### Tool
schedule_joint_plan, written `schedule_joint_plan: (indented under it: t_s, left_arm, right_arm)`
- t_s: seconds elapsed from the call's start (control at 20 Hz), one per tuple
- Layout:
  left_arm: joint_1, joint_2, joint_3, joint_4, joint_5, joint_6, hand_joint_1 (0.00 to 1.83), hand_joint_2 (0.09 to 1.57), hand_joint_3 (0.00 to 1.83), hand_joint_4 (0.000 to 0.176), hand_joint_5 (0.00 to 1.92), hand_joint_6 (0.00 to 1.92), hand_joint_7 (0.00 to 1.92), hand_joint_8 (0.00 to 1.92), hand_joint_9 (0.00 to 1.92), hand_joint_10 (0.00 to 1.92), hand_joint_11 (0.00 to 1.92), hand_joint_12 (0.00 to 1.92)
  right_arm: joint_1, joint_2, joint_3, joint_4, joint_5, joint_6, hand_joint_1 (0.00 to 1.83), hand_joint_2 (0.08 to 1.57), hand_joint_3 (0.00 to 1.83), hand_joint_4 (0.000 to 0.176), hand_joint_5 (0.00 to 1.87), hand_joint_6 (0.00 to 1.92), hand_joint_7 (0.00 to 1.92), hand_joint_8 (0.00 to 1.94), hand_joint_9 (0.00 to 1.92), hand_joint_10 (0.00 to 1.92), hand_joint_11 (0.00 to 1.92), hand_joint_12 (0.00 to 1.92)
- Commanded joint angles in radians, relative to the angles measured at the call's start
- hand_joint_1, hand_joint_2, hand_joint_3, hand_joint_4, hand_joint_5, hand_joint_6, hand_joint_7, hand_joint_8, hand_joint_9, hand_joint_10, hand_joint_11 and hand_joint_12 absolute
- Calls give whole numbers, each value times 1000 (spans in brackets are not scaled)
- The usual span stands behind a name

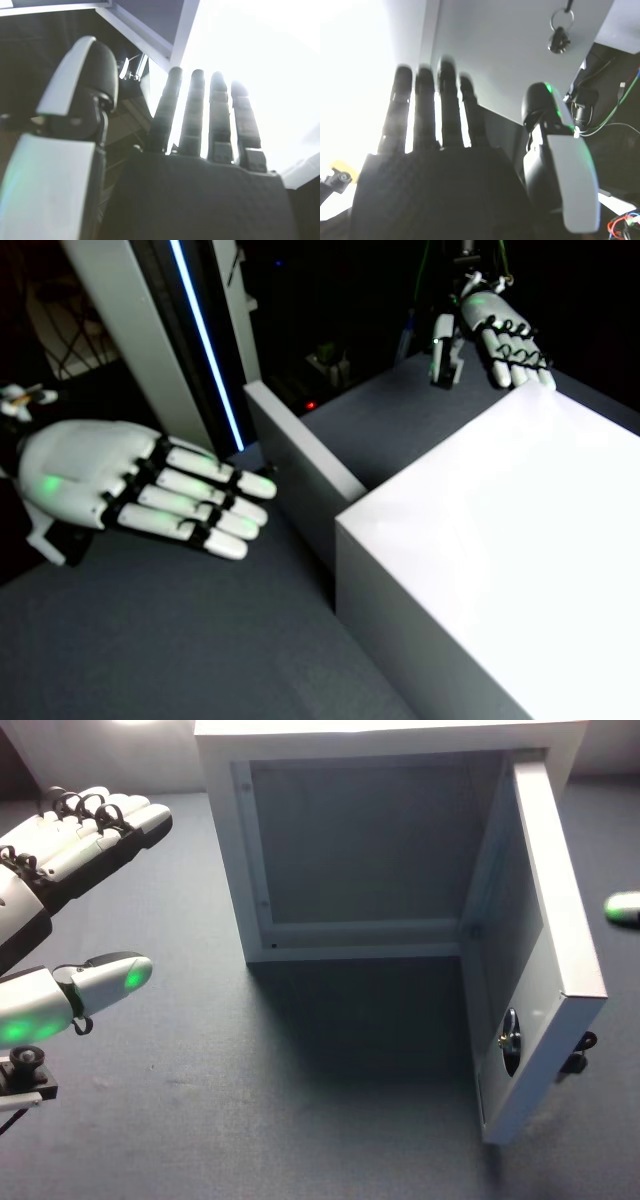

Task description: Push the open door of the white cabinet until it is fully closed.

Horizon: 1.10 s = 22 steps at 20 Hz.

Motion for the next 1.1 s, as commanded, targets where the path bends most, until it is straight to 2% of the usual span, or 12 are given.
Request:
schedule_joint_plan:
  t_s: [0.0, 0.1, 0.2, 0.4, 0.5, 0.55, 0.65, 0.75, 0.85, 0.9, 1.0, 1.05]
  left_arm:
    - [-9, 10, -2, -21, -122, -5, 346, 1384, 3, 0, 40, 7, 0, 0, 0, 0, 0, 0]
    - [-9, 10, -2, -21, -122, -5, 343, 1383, 1, 0, 30, 1, 0, 0, 0, 0, 0, 0]
    - [-9, 10, -2, -22, -121, -3, 331, 1392, 3, 0, 33, 1, 0, 0, 0, 0, 0, 0]
    - [-9, 10, -2, -34, -118, 3, 322, 1395, 4, 0, 29, 0, 0, 0, 0, 0, 0, 0]
    - [-7, 10, -1, -39, -115, 3, 343, 1399, 3, 0, 34, 1, 0, 0, 0, 0, 0, 0]
    - [-5, 11, -1, -41, -113, 3, 365, 1396, 1, 0, 37, 2, 0, 0, 0, 0, 0, 0]
    - [0, 13, -1, -47, -112, 3, 350, 1395, 0, 0, 25, 0, 0, 0, 0, 0, 0, 0]
    - [7, 19, -2, -54, -114, 4, 351, 1398, 2, 0, 23, 0, 0, 0, 0, 0, 0, 0]
    - [11, 19, -3, -58, -119, 5, 348, 1397, 1, 0, 26, 1, 0, 0, 0, 0, 0, 0]
    - [11, 19, -4, -59, -119, 6, 338, 1398, 1, 0, 24, 0, 0, 0, 0, 0, 0, 0]
    - [11, 19, -4, -59, -120, 6, 346, 1399, 1, 0, 20, 1, 0, 0, 0, 0, 0, 0]
    - [11, 19, -4, -59, -119, 6, 363, 1397, 0, 0, 25, 2, 0, 0, 0, 0, 0, 0]
  right_arm:
    - [16, 5, 2, 13, 113, 7, 186, 1247, 0, 0, 421, 218, 617, 18, 522, 156, 0, 1221]
    - [16, 5, 2, 13, 113, 7, 237, 1243, 0, 0, 446, 255, 614, 11, 520, 162, 0, 1340]
    - [21, 5, 2, -11, 105, 21, 215, 1265, 0, 0, 449, 162, 603, 2, 486, 96, 0, 1127]
    - [54, 2, 1, -72, 75, 49, 200, 1286, 1, 0, 471, 128, 609, 2, 516, 87, 0, 1295]
    - [72, -5, 3, -98, 61, 59, 47, 1307, 6, 0, 453, 111, 576, 7, 464, 59, 0, 1376]
    - [87, -12, 7, -116, 47, 68, 89, 1296, 0, 0, 460, 98, 575, 5, 442, 43, 0, 1308]
    - [113, -27, 15, -144, 26, 88, 80, 1319, 4, 0, 544, 67, 627, 6, 600, 72, 51, 1388]
    - [149, -48, 26, -184, -6, 109, 77, 1333, 3, 0, 552, 57, 624, 2, 615, 78, 49, 1438]
    - [171, -65, 35, -210, -28, 127, 103, 1356, 0, 0, 542, 103, 639, 2, 587, 173, 65, 1487]
    - [182, -73, 39, -220, -35, 134, 66, 1370, 0, 0, 484, 217, 634, 0, 519, 316, 56, 1509]
    - [196, -87, 46, -235, -48, 143, 3, 1383, 1, 0, 262, 749, 614, 1, 311, 774, 47, 1622]
    - [205, -95, 50, -244, -56, 149, 12, 1393, 2, 0, 210, 802, 587, 0, 258, 896, 10, 1643]
